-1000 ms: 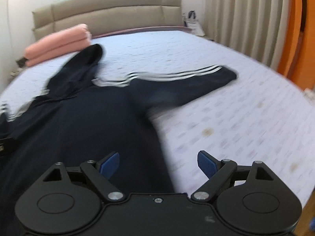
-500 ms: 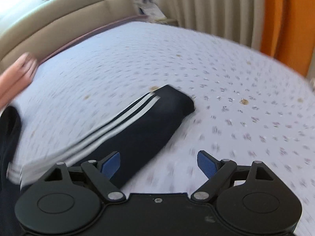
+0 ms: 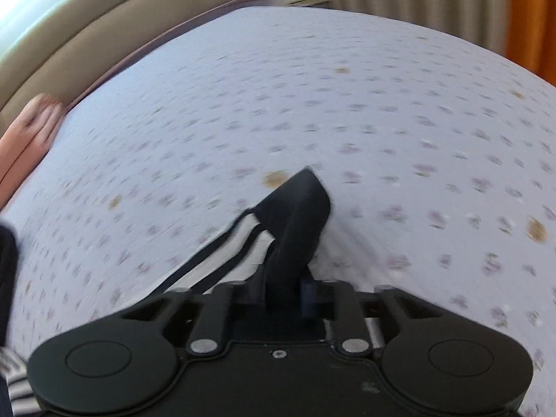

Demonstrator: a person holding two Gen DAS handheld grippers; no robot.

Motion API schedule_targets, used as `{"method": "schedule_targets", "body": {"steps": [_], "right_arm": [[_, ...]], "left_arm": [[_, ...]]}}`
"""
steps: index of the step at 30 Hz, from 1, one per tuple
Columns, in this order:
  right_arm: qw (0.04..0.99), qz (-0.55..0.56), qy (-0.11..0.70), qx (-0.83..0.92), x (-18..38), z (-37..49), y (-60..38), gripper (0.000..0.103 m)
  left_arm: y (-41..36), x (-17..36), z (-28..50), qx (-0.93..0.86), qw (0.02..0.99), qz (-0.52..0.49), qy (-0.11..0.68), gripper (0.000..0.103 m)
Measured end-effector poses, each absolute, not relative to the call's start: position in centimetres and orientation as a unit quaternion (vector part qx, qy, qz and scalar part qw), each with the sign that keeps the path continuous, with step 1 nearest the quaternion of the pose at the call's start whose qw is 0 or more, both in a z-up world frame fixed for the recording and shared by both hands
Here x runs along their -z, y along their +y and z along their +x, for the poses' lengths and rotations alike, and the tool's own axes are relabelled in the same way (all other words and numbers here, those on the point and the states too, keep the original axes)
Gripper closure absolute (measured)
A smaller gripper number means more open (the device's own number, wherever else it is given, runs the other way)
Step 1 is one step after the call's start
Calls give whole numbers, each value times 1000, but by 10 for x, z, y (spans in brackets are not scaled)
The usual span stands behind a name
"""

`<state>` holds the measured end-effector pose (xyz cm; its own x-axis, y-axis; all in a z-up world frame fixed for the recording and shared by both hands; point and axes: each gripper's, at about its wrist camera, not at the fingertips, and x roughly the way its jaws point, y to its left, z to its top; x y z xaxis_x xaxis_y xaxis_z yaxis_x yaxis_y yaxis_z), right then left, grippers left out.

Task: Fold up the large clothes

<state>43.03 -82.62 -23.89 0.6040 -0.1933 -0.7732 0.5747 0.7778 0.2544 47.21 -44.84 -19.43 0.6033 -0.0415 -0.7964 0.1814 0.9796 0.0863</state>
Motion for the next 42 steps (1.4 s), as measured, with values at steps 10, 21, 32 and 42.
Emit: {"method": "schedule_targets", "body": {"steps": [10,21,32,42], "right_arm": [[866,139,297,377,118,283,-833,87],[860,133,338,359,143,271,-797,86],[926,126,312,169,99,339,-617,84],[934,175,311,-31,91,425,-390,83]], "left_arm": [[-501,205,475,132,884,76,442,9],[-562,252,461,151,883,176,409,11],[-373,193,470,146,877,10,458,14],[-161,161,471,64,884,-43,460,16]]}}
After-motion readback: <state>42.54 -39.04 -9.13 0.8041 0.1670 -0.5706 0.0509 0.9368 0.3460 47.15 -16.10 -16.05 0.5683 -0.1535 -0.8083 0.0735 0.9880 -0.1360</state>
